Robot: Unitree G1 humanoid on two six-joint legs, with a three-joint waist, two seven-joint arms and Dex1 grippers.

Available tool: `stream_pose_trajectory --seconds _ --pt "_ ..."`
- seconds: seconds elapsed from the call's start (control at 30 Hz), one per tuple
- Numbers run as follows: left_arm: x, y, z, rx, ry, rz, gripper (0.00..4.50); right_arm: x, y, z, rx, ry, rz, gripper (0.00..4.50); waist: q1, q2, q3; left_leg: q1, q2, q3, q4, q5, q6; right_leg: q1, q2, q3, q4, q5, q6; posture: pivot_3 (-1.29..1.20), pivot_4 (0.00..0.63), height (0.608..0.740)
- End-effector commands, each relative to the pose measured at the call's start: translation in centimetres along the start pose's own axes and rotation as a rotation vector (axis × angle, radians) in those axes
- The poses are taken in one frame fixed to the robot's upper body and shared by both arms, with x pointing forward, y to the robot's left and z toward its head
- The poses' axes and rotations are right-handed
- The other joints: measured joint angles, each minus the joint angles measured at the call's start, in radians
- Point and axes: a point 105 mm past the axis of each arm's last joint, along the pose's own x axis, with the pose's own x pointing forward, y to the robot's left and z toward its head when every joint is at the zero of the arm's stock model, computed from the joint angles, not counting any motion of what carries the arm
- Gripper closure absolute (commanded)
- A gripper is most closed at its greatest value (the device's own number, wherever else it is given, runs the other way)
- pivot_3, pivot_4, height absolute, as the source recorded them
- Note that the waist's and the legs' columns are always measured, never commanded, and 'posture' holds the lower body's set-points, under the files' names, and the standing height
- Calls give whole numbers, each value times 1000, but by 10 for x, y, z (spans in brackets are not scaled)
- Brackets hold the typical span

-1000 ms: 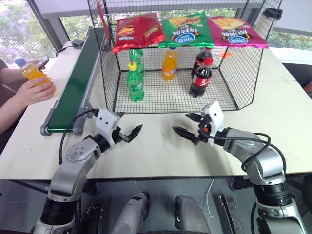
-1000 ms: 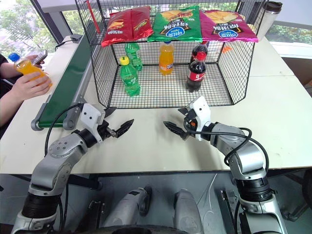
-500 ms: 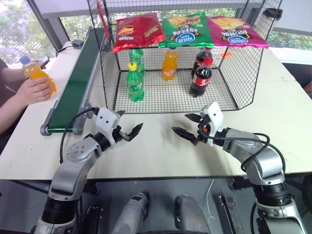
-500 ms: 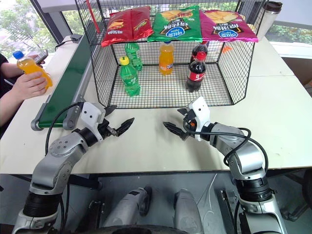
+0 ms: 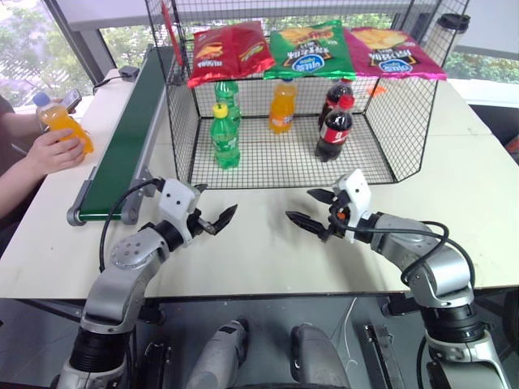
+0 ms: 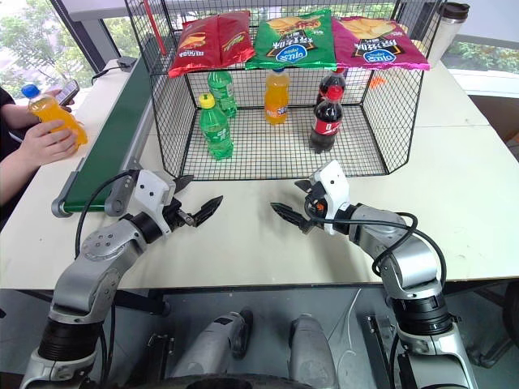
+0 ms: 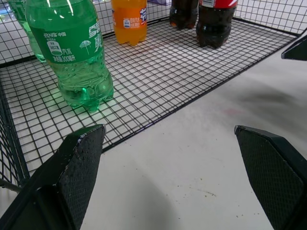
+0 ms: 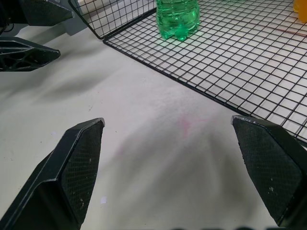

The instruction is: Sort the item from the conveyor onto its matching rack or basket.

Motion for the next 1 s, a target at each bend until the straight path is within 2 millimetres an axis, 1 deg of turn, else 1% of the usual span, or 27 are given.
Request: stream_pose_trajectory --seconds 0.03,0.2,0.27,0.33,0.43,0.53,0.6,0.73,0.83,0.93,1.0 --pt "-1 1 9 24 -31 3 0 -2 6 14 -41 -43 24 111 0 0 0 0 0 0 0 0 0 0 0 0 0 0 0 0 150 739" --pt "-2 0 11 37 -41 -1 0 -1 7 13 -57 -38 26 111 0 0 0 0 0 0 0 0 0 0 0 0 0 0 0 0 150 739" --pt "-6 1 15 60 -42 -5 0 0 8 14 -67 -37 30 111 -1 0 0 0 0 0 0 0 0 0 0 0 0 0 0 0 150 739" --pt "-15 7 23 74 -48 8 0 0 10 15 -81 -37 46 111 -2 0 0 0 0 0 0 0 0 0 0 0 0 0 0 0 150 739" --pt "-32 23 34 99 -51 57 0 1 18 19 -114 -39 106 111 -2 0 0 0 0 0 0 0 0 -1 0 0 0 0 0 0 150 739" --pt "-56 51 46 73 -60 166 0 4 26 27 -156 -57 154 111 -4 0 0 0 1 0 0 0 0 -1 1 0 0 -1 1 0 150 739" --pt "-69 68 49 47 -59 245 0 7 31 31 -172 -68 186 111 -3 0 0 0 2 0 0 0 0 -1 1 0 0 -1 1 0 150 739" --pt "-90 93 51 -7 -72 364 0 11 39 36 -204 -77 238 111 2 0 0 0 1 0 0 0 0 -1 1 0 0 -1 1 0 150 739" --pt "-99 102 52 -45 -83 415 0 13 42 38 -219 -82 256 111 1 -1 0 0 1 0 0 0 0 0 1 0 -1 0 0 0 150 739" --pt "-117 120 45 -137 -101 522 0 18 48 46 -245 -105 296 111 0 -1 0 0 1 0 0 0 0 0 1 0 -1 0 -1 0 150 739" --pt "-124 125 40 -170 -99 552 0 21 50 48 -250 -111 315 111 -4 -1 0 0 2 0 0 0 0 -1 1 1 -1 0 0 0 150 739"
